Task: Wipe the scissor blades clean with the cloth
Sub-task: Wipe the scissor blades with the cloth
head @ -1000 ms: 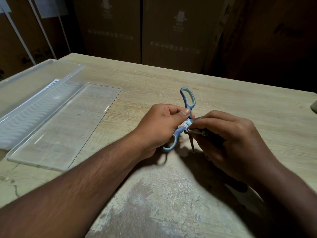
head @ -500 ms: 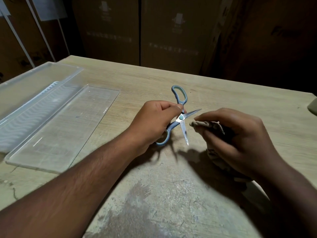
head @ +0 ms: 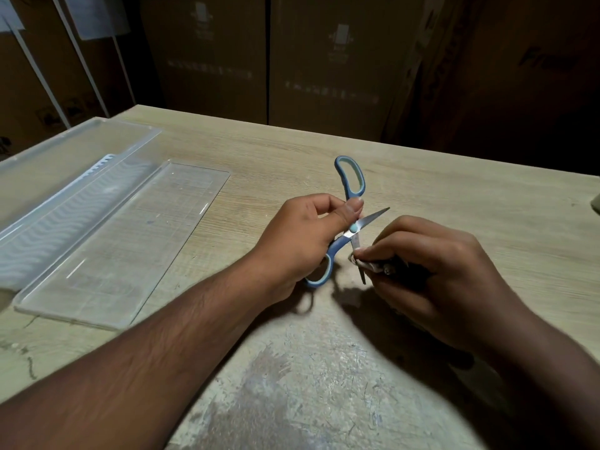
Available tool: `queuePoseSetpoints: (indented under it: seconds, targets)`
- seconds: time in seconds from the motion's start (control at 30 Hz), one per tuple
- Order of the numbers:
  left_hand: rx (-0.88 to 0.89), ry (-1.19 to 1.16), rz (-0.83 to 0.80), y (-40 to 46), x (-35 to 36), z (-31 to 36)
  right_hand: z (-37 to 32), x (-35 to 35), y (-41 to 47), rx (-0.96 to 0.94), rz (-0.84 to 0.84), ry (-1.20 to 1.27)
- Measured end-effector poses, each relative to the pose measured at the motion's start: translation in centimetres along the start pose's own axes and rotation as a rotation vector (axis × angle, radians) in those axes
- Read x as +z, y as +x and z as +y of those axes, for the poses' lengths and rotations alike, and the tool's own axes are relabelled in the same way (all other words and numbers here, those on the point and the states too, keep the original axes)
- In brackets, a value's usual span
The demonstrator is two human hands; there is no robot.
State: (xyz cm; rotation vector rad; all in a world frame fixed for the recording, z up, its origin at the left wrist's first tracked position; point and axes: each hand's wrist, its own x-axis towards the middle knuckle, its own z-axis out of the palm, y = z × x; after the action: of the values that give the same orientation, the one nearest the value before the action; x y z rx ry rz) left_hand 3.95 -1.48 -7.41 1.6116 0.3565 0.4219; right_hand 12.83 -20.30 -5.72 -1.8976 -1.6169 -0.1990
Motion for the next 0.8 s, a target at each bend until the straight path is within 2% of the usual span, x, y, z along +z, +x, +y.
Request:
queuePoseSetpoints:
  seconds: [0.13,0.23,0.3,0.4,0.57,0.8]
  targets:
    - [-0.041,0.021,-0.02,0.3,-0.3,-0.3,-0.2,-0.3,-0.1,-0.024,-0.084,0.029]
    - [-0.083,0.031,-0.052,0.1,-0.3,-0.3,-0.1,-1.1,-0.2,-0.016,-0.011,0.042]
    - [-0.06,0.084,-0.073,-0.1,-0.3,-0.1,0.0,-1.1,-0.1,0.007,0.029,0.029]
    - [0.008,0.145,-0.072,-0.4,-0.2,0.1,0.2,-0.6,-0.1,0.031,-0.006,0.023]
    - [-0.002,0.016,-0.02,0.2,-0.7,0.0,-0.1,-0.8,0.0,0.008,-0.097,0.056]
    - [-0.007,-0.006,0.056,0.7,-1.0,-0.3,-0.5,-1.3,0.0,-0.015,-0.188,0.087]
